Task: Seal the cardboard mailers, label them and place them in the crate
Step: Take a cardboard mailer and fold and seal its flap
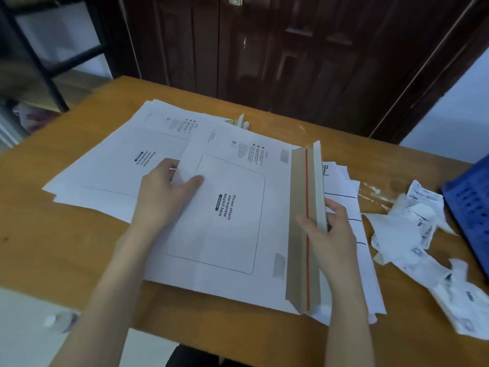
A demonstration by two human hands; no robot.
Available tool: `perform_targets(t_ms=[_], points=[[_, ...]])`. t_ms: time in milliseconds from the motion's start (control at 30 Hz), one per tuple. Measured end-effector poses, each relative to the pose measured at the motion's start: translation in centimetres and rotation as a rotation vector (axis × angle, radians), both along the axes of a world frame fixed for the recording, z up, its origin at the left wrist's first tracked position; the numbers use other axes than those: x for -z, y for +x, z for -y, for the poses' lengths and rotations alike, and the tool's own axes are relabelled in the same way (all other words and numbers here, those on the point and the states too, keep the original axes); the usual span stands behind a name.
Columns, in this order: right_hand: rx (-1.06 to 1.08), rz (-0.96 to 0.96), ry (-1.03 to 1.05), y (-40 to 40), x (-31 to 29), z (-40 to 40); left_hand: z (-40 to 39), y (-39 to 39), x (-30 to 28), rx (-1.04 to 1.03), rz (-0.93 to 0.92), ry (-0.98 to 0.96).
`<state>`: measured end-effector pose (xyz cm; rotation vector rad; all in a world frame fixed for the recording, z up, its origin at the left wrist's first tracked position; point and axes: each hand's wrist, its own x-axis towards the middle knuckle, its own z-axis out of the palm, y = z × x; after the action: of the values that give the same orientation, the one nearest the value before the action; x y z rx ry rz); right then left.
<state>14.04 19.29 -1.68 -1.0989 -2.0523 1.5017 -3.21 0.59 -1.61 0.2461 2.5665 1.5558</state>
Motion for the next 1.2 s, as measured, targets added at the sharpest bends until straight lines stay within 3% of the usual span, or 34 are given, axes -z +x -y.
perform_targets(t_ms=[633,733,900,1100,1200], points=[[-0.105,-0.168,-0.115,4.1,0.6,0.4,1.9,5.0,1.1,-0.127,-0.146,-0.028],[-0.09,-0.197,-0.137,4.3,0.5,0.3,2.1,4.8,1.6,-0.137,-0.168,-0.116],[-0.092,-0.176,0.007,4.1,1.1,0.6,1.4,4.7,2.2,-0.149,-0.281,-0.416],[-0.031,-0.138,0.091,4.2,1.2,0.3,1.3,4.2,2.3,-0.184,-0.313,-0.394],[0.091,-0.067,0.255,4.5,1.6,0.0,2.1,3.5,2.0,-0.191,-0.366,-0.498]])
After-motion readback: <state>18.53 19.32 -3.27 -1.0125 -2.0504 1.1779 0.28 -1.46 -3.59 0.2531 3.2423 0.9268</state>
